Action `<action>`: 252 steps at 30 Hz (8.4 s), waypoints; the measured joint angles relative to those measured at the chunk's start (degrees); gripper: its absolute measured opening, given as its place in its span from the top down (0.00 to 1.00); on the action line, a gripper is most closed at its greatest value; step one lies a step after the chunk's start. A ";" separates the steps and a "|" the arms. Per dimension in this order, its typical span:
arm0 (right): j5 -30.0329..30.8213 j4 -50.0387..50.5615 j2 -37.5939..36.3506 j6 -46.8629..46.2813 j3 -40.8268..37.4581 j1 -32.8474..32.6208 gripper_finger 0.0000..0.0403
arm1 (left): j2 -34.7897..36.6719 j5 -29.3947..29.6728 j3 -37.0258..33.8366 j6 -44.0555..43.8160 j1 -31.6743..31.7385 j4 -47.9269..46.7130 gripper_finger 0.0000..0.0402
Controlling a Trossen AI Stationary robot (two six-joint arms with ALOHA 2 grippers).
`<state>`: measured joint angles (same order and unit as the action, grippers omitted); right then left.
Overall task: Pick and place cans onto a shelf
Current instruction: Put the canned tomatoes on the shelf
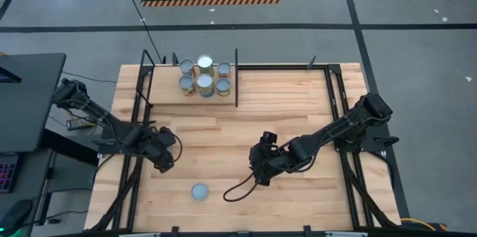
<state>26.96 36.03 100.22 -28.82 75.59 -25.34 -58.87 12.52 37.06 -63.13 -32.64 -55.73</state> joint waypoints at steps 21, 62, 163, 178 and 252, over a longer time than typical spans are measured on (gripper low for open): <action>-0.11 -0.12 0.00 0.02 0.00 0.11 0.07 | 0.00 -2.72 -7.43 -3.78 3.02 2.70 0.03; 1.68 13.42 0.00 8.54 0.00 1.57 0.07 | -3.45 10.57 -1.98 98.58 -2.94 46.93 0.33; -4.61 10.86 -0.02 3.45 0.04 10.99 0.07 | -23.21 -12.24 13.69 -12.33 1.36 12.20 0.12; -4.59 10.73 -0.02 3.50 0.04 10.84 0.07 | -27.88 -9.93 13.00 -14.17 -0.01 12.09 0.13; -6.06 10.80 -0.02 3.25 0.04 10.17 0.07 | -26.97 -7.86 14.80 -19.83 -1.87 4.18 0.13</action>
<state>20.91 46.83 100.20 -25.56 75.64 -15.17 -85.84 4.67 51.86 -82.96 -34.51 -51.55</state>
